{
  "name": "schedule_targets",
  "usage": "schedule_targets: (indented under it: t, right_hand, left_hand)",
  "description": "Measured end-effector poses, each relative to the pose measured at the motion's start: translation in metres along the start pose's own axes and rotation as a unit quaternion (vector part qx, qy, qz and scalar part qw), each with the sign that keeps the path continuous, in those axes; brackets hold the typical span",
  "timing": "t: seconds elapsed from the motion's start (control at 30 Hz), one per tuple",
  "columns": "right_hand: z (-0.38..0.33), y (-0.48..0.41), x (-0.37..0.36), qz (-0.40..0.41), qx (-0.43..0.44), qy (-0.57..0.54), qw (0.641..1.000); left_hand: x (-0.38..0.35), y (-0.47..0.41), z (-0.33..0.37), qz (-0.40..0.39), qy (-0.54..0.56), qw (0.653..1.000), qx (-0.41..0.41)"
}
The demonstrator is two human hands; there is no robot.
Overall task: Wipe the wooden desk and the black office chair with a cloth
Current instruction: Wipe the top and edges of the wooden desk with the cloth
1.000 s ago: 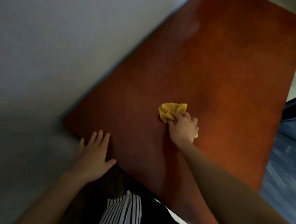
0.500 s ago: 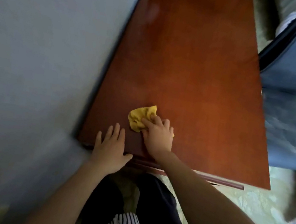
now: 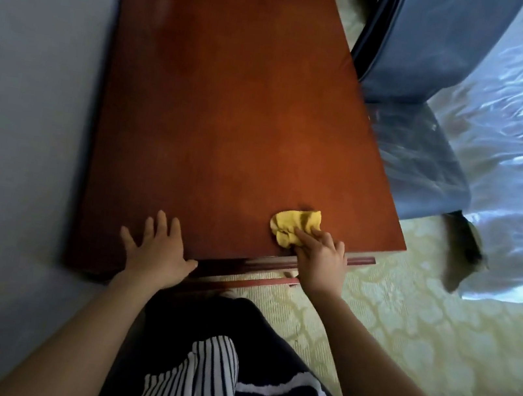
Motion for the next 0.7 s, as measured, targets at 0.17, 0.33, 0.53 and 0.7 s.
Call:
schedule_targets:
  t: [0.17, 0.33, 0.53, 0.7]
  right_hand:
    - [0.078, -0.022, 0.012, -0.006, -0.092, -0.030, 0.995]
    - [0.111, -0.055, 0.020, -0.005, -0.184, -0.061, 0.981]
    - [0.090, -0.082, 0.029, -0.005, -0.329, -0.059, 0.942]
    - [0.035, -0.081, 0.024, -0.010, -0.225, -0.065, 0.972]
  left_hand:
    - [-0.007, -0.004, -0.004, -0.020, 0.003, 1.000, 0.003]
    - [-0.005, -0.005, -0.005, -0.017, 0.013, 1.000, 0.007]
    - [-0.007, -0.002, -0.008, 0.006, 0.033, 0.999, -0.006]
    - [-0.009, 0.001, -0.011, 0.013, 0.070, 0.997, -0.011]
Point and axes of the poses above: each hand's wrist, its own y-axis away from the middle knuckle, its own x-axis out of the back of the hand, z = x × y, the point moved 3 cm from there along -y, towards the middle knuckle, and after that the axes turned 11 degrees about y, right-handed, at the moved point
